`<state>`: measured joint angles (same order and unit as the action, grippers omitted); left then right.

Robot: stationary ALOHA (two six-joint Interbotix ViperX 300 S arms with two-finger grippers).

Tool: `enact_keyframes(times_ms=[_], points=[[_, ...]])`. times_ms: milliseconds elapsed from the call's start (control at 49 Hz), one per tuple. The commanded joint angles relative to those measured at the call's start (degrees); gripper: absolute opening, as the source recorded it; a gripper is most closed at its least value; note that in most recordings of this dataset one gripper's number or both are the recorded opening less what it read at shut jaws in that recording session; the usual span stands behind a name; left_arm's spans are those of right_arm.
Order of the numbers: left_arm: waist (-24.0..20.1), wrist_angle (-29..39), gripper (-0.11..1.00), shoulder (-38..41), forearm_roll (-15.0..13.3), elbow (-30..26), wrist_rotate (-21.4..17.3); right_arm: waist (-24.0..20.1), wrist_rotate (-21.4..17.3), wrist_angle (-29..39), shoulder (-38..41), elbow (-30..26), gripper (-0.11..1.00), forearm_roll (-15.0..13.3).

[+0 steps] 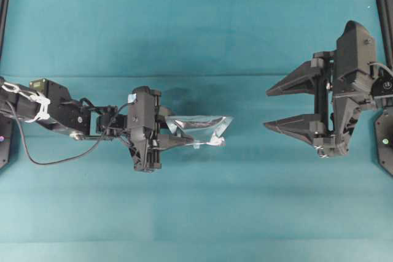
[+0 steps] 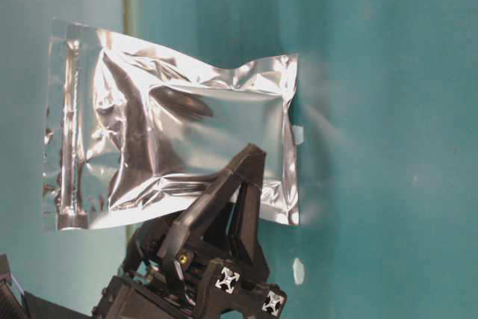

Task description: Hand over the silver zip bag and make it stand upright.

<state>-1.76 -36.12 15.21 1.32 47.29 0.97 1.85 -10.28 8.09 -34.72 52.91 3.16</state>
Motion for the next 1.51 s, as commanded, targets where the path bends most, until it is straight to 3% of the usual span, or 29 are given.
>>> enact_keyframes(times_ms=[0, 1490], points=[[-0.26, -0.09, 0.27, -0.35, 0.26, -0.44, -0.18, -0.18, -0.53, -0.44, -0.26, -0.35, 0.85, 0.0], [-0.18, 0.0, 0.27, -0.09, 0.26, -1.23, -0.18, -0.26, -0.53, -0.88, -0.26, 0.18, 0.85, 0.18]])
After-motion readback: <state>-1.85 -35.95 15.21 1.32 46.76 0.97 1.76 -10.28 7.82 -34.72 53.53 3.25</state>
